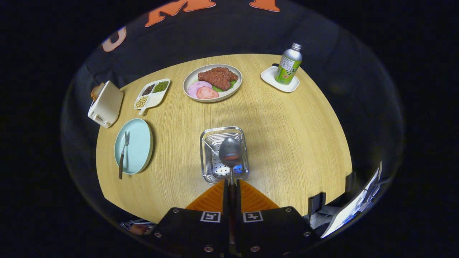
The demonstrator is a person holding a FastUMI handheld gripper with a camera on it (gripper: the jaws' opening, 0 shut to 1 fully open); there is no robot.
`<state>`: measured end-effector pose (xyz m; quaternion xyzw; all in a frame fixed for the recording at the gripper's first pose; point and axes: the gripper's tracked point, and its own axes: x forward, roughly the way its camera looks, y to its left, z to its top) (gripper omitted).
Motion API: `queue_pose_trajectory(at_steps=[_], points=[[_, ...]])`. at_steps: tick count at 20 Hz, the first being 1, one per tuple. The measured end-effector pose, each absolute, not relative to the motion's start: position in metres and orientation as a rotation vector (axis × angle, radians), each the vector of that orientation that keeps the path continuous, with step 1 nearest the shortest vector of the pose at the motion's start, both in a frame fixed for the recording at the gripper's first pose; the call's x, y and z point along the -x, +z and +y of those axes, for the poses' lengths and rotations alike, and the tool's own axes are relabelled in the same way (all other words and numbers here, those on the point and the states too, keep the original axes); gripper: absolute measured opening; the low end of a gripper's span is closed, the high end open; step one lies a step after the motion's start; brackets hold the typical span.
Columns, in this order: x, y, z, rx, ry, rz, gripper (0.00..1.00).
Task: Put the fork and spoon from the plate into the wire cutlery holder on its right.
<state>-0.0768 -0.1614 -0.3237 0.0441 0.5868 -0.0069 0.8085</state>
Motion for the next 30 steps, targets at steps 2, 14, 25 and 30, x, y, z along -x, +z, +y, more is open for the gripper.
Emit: queue_pose_trajectory(at_steps=[2,14,25,30], points=[[0.063,-0.319,-0.153,-0.120,0.031,1.208,0.12],[-0.017,-0.218,-0.050,-0.113,0.118,0.626,0.71],[-0.042,-0.171,0.084,-0.098,0.196,0.321,0.84],[-0.037,-0.207,0.142,-0.085,0.273,0.466,0.92]])
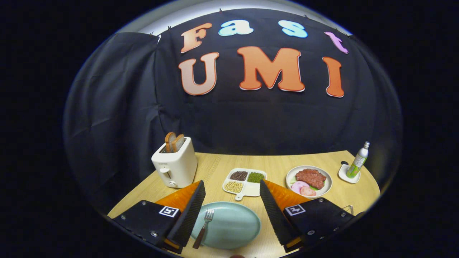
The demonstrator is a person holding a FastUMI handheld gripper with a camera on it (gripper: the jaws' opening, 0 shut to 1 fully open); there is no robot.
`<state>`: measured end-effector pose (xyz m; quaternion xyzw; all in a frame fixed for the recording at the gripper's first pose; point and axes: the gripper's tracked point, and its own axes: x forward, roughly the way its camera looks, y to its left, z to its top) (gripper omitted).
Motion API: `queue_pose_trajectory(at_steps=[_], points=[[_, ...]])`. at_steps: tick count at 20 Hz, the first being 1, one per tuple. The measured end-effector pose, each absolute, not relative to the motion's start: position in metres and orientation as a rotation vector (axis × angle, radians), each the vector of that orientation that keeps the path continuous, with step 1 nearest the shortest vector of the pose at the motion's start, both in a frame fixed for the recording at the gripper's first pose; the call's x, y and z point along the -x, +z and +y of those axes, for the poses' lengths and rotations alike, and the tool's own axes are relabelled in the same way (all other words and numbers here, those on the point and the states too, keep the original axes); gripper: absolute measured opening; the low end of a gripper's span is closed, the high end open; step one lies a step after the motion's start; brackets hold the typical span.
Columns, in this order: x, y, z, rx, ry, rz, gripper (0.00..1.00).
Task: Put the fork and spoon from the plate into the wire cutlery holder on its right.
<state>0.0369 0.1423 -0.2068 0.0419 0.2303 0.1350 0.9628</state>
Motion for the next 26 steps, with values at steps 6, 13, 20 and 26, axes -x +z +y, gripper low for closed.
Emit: queue_pose_trajectory(at_steps=[6,13,20,26], points=[[-0.010,-0.280,0.175,-0.034,0.320,0.815,0.95],[0.014,-0.363,0.198,0.054,0.324,1.187,0.79],[0.031,-0.396,0.205,0.166,0.329,1.412,0.52],[0.029,-0.407,0.213,0.136,0.323,1.452,0.18]])
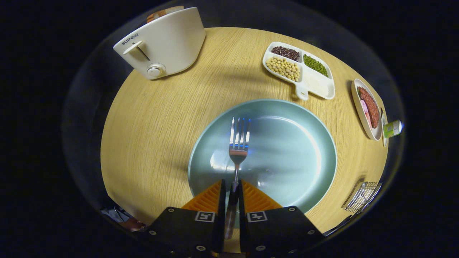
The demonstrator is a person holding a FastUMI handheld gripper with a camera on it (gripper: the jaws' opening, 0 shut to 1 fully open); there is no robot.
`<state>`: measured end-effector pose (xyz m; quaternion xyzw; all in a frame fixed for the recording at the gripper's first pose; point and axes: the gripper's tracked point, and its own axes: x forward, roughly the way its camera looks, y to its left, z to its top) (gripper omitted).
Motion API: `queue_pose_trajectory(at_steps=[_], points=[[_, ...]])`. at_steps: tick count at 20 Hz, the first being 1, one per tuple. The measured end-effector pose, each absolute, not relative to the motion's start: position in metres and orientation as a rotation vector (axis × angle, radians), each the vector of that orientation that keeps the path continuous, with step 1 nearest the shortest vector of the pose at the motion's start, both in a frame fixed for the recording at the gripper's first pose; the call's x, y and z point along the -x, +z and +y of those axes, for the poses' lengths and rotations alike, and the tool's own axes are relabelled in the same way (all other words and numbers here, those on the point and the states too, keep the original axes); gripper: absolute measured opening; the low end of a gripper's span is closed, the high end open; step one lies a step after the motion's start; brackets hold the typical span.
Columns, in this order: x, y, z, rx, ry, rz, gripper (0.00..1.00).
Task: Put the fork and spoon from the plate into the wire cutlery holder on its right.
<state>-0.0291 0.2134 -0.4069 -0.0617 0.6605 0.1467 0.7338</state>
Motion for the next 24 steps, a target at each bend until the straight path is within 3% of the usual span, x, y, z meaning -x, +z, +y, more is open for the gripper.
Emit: queue_pose_trajectory(at_steps=[1,5,13,24], points=[[0.029,-0.405,0.212,0.126,0.326,1.454,0.12],[0.025,-0.395,0.199,0.091,0.332,1.411,0.05],[0.024,-0.346,0.108,0.063,0.246,1.266,0.05],[0.073,-0.308,-0.070,-0.016,0.032,1.262,0.05]])
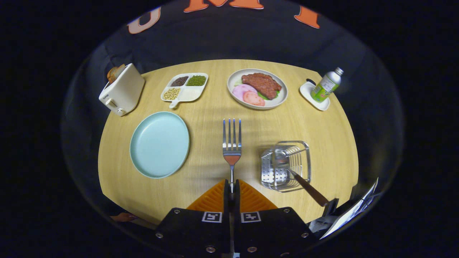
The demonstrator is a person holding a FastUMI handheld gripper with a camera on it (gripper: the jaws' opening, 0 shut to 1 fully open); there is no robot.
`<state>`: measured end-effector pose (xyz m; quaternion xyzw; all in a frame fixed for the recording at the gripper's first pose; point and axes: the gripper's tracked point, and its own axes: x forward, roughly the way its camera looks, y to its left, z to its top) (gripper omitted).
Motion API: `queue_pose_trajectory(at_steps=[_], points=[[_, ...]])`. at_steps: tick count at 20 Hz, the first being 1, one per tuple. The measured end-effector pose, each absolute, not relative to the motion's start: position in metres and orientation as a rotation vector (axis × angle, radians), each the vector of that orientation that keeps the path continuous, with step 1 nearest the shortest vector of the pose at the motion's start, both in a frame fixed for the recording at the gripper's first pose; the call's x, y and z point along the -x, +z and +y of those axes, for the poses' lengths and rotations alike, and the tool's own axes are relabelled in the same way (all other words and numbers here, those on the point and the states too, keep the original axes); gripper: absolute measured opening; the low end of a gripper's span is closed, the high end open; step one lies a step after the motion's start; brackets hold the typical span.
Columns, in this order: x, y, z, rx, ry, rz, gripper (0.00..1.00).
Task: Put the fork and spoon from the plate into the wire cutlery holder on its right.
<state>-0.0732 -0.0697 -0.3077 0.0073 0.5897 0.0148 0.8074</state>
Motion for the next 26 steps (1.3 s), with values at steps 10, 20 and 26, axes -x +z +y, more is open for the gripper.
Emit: queue_pose_trajectory(at_steps=[10,20,26], points=[[0.112,-0.309,-0.152,0.155,0.056,1.448,0.05],[0.101,-0.320,-0.157,0.209,0.119,1.509,0.10],[0.059,-0.283,-0.148,0.167,0.115,1.293,0.21]])
